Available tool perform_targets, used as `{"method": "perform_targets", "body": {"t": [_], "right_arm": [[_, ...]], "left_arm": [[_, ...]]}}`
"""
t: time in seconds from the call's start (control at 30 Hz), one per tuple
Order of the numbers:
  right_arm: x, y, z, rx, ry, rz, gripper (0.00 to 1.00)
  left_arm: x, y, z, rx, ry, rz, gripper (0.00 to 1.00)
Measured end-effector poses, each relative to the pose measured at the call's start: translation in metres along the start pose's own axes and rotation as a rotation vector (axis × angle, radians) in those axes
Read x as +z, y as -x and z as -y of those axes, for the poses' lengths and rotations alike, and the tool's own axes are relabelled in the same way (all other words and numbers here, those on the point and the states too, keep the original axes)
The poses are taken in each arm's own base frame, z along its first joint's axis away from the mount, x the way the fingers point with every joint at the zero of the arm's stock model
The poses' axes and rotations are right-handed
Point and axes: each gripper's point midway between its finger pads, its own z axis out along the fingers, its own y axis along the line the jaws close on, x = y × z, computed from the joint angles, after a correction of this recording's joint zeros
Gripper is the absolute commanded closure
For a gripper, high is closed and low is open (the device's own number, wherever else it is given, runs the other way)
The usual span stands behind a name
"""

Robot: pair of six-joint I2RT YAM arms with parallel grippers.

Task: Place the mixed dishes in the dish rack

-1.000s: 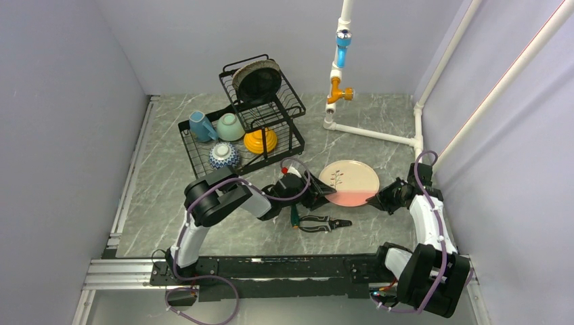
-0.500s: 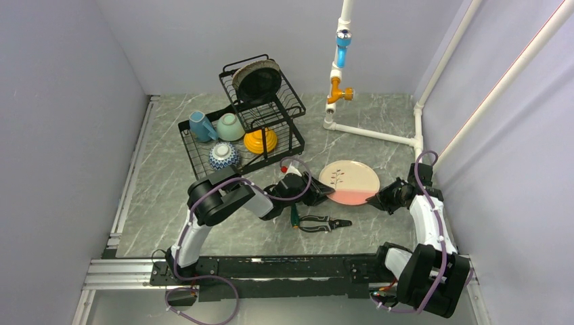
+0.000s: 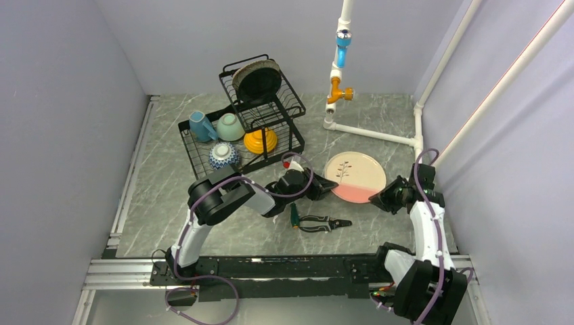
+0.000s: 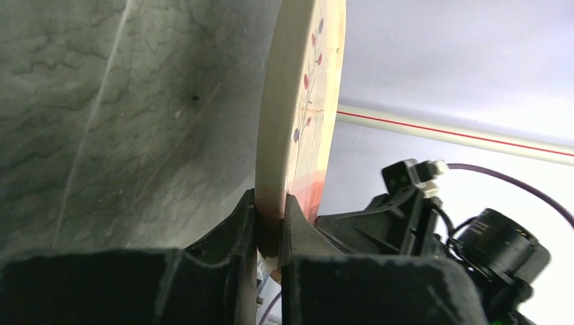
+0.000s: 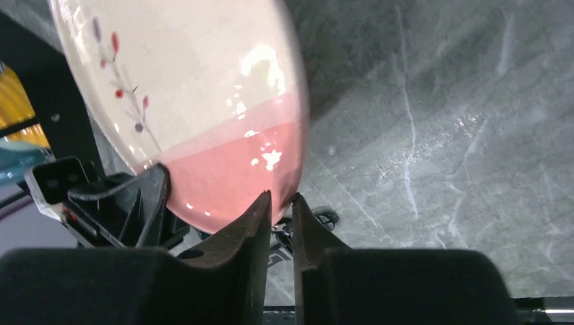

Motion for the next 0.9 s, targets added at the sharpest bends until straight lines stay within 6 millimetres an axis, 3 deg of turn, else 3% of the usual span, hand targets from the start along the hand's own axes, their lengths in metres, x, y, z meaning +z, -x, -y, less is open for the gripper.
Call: {"method": "perform_targets", "body": {"t": [0.1, 0.27, 0.4, 0.63, 0.9], "right_arm": [[-0.008, 0.000, -0.008, -0.080, 0.030, 0.019, 0.54], [-0.032, 0.006, -0.040, -0.236, 0.133, 0.098, 0.40], [-0.041, 0.002, -0.058, -0.347, 0.188, 0.114, 0.30], [-0.046, -0.018, -0.070, -0.489, 0.234, 0.099, 0.17], [-0.060, -0.015, -0.079, -0.528, 0.280, 0.148, 0.14]], "left_arm": [[0.000, 0.001, -0.002, 0.030, -0.001, 0.006, 1.00], [-0.008, 0.002, -0.033, 0.124, 0.088, 0.004, 1.00], [-0.020, 0.004, -0.017, 0.256, 0.098, 0.016, 1.00], [-0.046, 0.011, 0.011, 0.503, 0.141, 0.043, 1.00], [-0.072, 0.017, 0.025, 0.754, 0.198, 0.073, 1.00]]}}
